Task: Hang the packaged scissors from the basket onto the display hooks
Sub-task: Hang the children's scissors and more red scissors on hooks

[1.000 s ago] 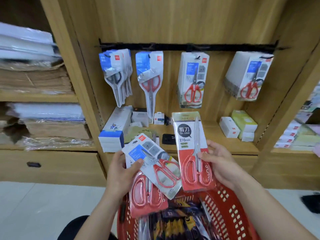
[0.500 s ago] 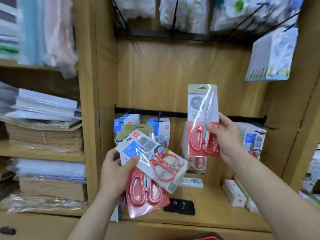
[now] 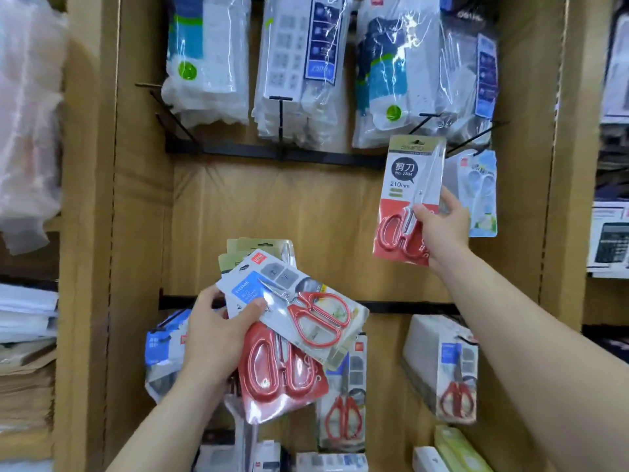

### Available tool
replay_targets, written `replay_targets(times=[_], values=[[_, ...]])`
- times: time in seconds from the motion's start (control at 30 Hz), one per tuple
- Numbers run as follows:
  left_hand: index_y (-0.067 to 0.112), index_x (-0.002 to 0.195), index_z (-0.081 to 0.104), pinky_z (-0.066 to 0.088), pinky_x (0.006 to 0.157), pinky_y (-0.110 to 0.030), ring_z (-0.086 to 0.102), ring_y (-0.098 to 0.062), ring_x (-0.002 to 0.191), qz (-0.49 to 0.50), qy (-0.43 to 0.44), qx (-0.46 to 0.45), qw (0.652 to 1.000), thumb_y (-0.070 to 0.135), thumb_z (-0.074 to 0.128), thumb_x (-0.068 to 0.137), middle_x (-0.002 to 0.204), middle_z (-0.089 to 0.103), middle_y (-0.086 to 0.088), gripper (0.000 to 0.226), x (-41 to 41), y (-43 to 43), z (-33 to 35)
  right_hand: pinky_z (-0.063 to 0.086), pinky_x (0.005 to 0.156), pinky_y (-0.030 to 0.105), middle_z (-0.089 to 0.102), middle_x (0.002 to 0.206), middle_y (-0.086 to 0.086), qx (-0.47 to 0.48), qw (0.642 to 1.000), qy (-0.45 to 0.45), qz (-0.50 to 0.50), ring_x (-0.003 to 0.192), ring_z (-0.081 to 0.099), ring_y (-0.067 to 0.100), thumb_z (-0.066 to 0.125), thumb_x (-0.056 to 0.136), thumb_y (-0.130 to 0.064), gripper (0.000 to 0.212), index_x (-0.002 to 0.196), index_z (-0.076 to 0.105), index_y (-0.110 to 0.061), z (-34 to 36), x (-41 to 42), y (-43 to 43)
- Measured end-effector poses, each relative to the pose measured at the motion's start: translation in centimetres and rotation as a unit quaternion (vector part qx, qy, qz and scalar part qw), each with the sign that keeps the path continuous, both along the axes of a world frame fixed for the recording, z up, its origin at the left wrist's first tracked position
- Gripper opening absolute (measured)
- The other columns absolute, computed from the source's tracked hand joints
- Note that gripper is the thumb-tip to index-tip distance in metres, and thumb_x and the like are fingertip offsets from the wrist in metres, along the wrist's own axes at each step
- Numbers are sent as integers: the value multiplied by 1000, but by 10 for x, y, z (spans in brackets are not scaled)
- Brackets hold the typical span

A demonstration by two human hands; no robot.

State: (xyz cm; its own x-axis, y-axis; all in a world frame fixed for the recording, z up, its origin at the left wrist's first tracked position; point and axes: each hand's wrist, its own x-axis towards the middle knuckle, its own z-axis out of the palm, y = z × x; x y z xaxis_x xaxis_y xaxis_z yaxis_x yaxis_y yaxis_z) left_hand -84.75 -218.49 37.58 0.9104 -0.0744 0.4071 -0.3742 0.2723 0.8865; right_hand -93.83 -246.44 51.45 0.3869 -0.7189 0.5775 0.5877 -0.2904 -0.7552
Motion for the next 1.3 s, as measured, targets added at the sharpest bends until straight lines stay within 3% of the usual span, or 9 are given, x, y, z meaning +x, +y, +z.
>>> replay_targets(times=[0.43,0.63,0.77,0.93,1.0,1.07,1.17,1.23,1.3], values=[[23,126,55,62,82,-57,76,-35,94,-7,-1,-10,1000,21,86,84,108,77,-10,52,14,-42,16,57,66,25,71,114,-6,-31,999,12,-24,91,72,11,63,100,-6,60,151,47,-32,29,25,-50],[23,127,54,63,78,-54,76,-35,93,-9,4,-9,1000,20,84,86,108,76,-10,51,15,-41,14,53,60,29,69,93,-14,-38,997,63,-24,84,70,14,59,101,-7,43,120,55,-45,35,29,-51],[25,121,56,61,84,-57,76,-32,94,0,-1,-4,1000,20,85,85,107,77,-6,46,14,-40,13,61,86,43,73,113,-4,-82,988,127,-42,98,72,23,59,101,-9,43,139,58,-30,37,40,-53],[27,118,56,61,85,-55,76,-30,93,-2,-9,-6,1000,17,84,86,106,77,-5,44,12,-39,7,41,113,45,43,159,7,-137,957,227,-113,140,48,28,63,102,-24,68,161,29,-19,8,41,-43],[27,119,56,62,84,-56,77,-29,90,-10,-7,-5,1000,18,84,86,104,78,-4,44,13,-41,1,50,99,36,56,143,5,-148,957,218,-122,124,58,23,64,101,-29,57,153,43,-17,-13,29,-26],[29,116,57,61,86,-57,78,-28,90,-8,-4,-2,1000,17,84,86,102,78,-3,43,13,-44,-7,54,83,30,70,117,-2,-155,961,228,-10,98,66,16,62,101,-34,38,135,60,-17,-43,12,1],[29,119,59,60,90,-57,77,-25,96,-15,-6,9,1000,15,84,85,106,78,-3,45,6,-50,-22,58,86,36,76,110,-3,-171,907,335,192,97,75,18,62,96,-52,39,122,68,-23,-90,-15,47],[22,127,57,60,91,-57,77,-25,95,-24,0,10,1000,14,84,85,107,78,-5,50,0,-53,-35,59,74,31,80,102,-1,-178,889,349,236,91,78,19,72,91,-42,33,116,71,-21,-118,-23,62],[20,129,55,60,90,-54,78,-25,89,-27,17,2,1000,13,83,86,97,80,-2,51,-7,-53,-48,62,72,32,80,99,2,-143,911,319,218,86,78,20,80,87,-21,29,115,72,-16,-143,-25,64]])
